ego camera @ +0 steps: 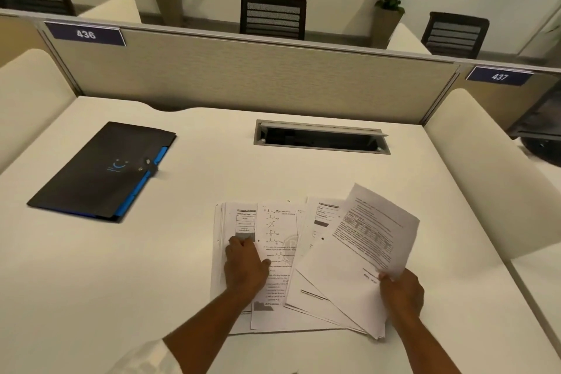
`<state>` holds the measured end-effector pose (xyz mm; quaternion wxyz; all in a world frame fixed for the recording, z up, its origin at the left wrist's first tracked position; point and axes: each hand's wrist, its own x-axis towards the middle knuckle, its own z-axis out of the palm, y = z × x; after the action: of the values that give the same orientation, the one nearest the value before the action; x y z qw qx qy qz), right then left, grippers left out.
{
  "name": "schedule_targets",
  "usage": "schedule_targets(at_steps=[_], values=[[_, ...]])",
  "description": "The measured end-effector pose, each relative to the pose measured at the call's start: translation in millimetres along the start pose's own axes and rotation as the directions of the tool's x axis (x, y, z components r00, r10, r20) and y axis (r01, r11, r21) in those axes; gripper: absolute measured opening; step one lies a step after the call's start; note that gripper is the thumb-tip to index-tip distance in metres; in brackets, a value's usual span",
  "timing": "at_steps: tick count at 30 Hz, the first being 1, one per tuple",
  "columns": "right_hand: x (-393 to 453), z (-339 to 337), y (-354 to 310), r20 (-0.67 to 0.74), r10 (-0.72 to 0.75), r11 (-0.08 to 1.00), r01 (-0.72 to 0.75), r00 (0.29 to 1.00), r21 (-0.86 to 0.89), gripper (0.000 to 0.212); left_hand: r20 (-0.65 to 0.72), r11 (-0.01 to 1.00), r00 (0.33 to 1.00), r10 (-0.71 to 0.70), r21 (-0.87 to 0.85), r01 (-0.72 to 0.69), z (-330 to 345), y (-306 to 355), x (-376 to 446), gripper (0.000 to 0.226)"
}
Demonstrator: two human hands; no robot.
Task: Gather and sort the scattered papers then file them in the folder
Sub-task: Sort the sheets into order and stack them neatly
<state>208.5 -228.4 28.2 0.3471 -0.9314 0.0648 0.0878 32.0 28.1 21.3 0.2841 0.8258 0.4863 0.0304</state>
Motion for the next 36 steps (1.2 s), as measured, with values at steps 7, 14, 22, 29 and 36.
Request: schedule_targets(at_steps=[7, 14, 22, 29, 36], values=[[9.6, -6.5, -4.7, 0.045, 0.034, 0.996, -0.037, 0.998, 0.075, 0.033, 0.059, 0.997, 0.997, -0.046, 0.068, 0.042, -1.8, 8.6, 3.3, 0.068], [15.7, -12.9, -7.7, 0.065, 0.064, 0.986, -0.073, 0.996, 0.149, 0.028, 0.047, 0.996, 0.994, -0.094, 0.008, 0.094, -2.7, 12.1, 7.3, 0.065], [28.6, -35.4, 21.6, 0.024, 0.105, 0.994, -0.105, 0.994, 0.015, 0.034, 0.062, 0.993, 0.991, -0.116, 0.018, 0.116, -7.5, 15.0, 6.6, 0.037], [20.3, -29.6, 22.9, 0.069, 0.106, 0.988, -0.113, 0.992, 0.103, 0.032, 0.068, 0.929, 0.965, 0.252, -0.295, -0.221, -0.5, 35.4, -15.4, 0.013], [16.7, -26.2, 18.8, 0.133, 0.066, 0.992, -0.079, 0.989, 0.099, 0.032, 0.038, 0.964, 0.966, 0.256, -0.082, -0.253, 10.6, 35.9, -20.1, 0.019]])
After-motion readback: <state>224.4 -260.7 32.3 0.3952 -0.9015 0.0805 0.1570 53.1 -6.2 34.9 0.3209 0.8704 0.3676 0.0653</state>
